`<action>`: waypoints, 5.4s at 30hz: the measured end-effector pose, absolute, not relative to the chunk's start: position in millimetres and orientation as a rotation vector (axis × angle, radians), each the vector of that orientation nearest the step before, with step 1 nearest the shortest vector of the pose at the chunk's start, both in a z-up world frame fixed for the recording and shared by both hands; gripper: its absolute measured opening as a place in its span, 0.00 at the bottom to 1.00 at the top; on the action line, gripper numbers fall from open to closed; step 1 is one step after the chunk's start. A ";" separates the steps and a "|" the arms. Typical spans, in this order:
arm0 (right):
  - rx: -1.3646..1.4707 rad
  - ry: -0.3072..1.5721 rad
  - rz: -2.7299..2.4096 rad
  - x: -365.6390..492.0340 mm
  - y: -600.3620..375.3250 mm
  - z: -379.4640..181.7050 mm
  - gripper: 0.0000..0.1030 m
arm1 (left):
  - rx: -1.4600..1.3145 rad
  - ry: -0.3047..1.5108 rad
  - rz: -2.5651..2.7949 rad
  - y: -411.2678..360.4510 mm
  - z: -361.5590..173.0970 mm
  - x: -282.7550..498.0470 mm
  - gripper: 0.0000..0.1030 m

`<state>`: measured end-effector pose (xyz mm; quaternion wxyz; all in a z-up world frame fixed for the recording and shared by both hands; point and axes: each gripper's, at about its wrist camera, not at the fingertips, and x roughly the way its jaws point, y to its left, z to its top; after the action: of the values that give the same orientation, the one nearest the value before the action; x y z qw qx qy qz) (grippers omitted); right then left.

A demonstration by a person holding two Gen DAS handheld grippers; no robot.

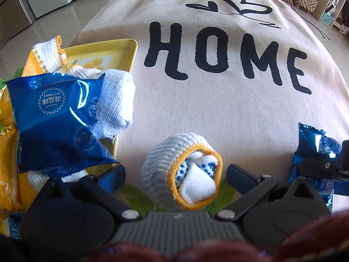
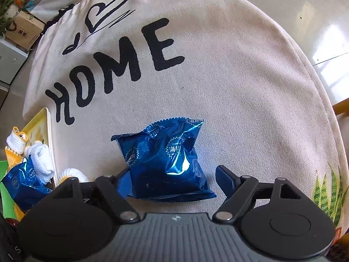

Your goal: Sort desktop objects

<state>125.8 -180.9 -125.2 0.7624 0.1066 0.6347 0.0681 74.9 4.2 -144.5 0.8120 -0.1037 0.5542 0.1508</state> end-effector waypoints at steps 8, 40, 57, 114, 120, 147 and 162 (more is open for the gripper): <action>0.200 1.381 0.144 124.9 -176.2 -129.3 0.82 | -0.218 1.181 0.320 3.9 -144.9 73.1 1.00; 0.240 1.229 0.299 127.1 -165.1 -101.5 0.60 | -0.335 1.069 0.252 11.0 -102.0 71.9 0.58; 0.283 1.101 0.578 125.1 -84.3 -70.7 0.60 | -0.424 0.924 0.388 81.8 -52.7 31.2 0.58; 0.253 1.065 0.669 85.2 -18.0 -69.2 0.80 | -0.435 0.943 0.645 140.5 -36.6 -27.9 0.99; 0.200 1.066 0.653 52.8 -51.8 -61.4 0.80 | -0.427 0.953 0.638 122.3 -32.1 -54.6 0.99; -0.091 0.945 0.673 -22.8 -99.0 -41.0 0.81 | -0.341 1.010 0.687 36.1 0.8 -120.7 0.99; -0.096 0.930 0.665 -28.0 -109.3 -39.1 0.81 | -0.309 0.996 0.677 20.5 12.1 -124.6 0.99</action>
<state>-28.0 -109.3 -39.1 0.8398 -0.0456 0.4400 0.3147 -124.6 20.5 12.1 0.8129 -0.1450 0.4665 0.3172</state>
